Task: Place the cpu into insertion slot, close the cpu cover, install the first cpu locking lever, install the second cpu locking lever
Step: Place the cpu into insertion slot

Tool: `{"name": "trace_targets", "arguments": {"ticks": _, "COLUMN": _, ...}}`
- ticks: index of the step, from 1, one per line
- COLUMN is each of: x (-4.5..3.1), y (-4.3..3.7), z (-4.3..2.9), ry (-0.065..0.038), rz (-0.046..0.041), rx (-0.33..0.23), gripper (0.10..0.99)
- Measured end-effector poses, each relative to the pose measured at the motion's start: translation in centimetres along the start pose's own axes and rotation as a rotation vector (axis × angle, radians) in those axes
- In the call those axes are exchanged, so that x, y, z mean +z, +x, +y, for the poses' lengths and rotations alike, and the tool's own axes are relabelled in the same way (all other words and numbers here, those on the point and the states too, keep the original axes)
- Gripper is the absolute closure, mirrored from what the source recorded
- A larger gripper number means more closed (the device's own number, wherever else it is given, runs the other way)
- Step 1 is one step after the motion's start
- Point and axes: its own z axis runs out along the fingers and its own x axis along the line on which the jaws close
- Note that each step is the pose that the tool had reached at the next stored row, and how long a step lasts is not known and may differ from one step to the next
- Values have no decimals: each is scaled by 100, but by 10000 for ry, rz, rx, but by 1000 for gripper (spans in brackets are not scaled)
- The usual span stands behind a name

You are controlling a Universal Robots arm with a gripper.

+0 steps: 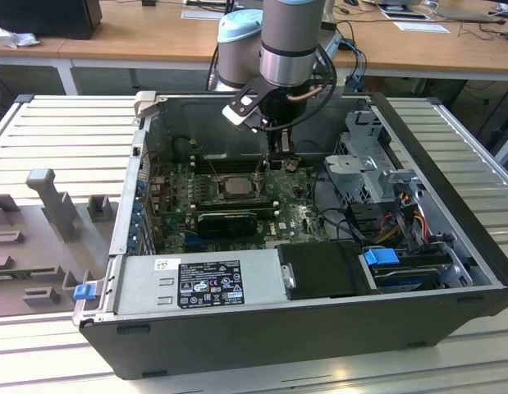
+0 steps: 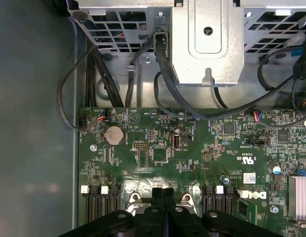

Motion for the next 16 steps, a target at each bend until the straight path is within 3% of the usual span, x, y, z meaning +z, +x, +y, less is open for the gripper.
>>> {"name": "trace_targets", "arguments": {"ticks": 16, "x": -2, "y": 0, "z": -67, "ry": 0, "rz": 0, "rx": 1, "gripper": 980}}
